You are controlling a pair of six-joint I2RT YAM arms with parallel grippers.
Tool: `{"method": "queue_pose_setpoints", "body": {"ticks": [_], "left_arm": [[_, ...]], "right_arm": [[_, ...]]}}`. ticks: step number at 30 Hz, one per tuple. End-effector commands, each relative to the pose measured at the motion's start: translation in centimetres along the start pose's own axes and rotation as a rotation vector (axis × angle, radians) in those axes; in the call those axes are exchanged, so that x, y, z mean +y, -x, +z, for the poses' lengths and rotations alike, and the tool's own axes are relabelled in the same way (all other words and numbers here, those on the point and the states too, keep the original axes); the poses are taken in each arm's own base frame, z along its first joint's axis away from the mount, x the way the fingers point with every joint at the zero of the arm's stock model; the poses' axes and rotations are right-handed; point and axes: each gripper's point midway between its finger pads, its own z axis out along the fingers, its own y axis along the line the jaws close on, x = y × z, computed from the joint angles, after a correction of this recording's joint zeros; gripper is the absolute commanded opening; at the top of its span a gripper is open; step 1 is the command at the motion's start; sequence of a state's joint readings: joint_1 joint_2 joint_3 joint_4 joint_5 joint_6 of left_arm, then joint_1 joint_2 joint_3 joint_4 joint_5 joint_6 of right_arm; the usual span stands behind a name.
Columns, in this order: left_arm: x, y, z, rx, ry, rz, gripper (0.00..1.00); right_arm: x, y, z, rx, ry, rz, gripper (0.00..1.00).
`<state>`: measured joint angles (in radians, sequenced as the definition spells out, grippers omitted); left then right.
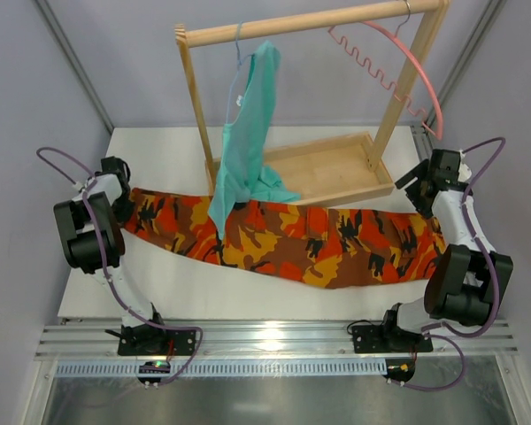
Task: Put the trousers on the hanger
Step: Fold the trousers
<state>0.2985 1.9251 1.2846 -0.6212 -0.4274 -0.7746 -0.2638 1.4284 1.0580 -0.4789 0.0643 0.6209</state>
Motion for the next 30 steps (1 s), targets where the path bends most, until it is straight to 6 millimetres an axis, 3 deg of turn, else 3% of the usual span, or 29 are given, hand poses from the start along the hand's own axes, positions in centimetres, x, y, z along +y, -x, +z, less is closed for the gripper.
{"method": "queue_pose_setpoints", "body": {"ticks": [1, 4, 10, 21, 30], "left_arm": [[4.3, -0.5, -0.4, -0.001, 0.168, 0.03, 0.01], [5.9, -0.9, -0.9, -0.002, 0.223, 0.036, 0.0], [8.8, -1.9, -1.5, -0.018, 0.325, 0.036, 0.0], [10.6, -2.2, -3.7, -0.044, 0.327, -0.011, 0.01], [12.8, -2.4, -5.4, -0.073, 0.369, -0.028, 0.01]], "right_arm": [[-0.9, 0.6, 0.5, -0.002, -0.098, 0.057, 0.82], [-1.8, 1.0, 0.8, 0.022, -0.204, 0.1, 0.81], [-3.2, -1.1, 1.9, 0.109, -0.298, 0.121, 0.77], [-6.5, -2.1, 4.9, 0.093, -0.432, 0.102, 0.74], [-12.3, -2.5, 5.7, 0.1, -0.625, 0.18, 0.74]]}}
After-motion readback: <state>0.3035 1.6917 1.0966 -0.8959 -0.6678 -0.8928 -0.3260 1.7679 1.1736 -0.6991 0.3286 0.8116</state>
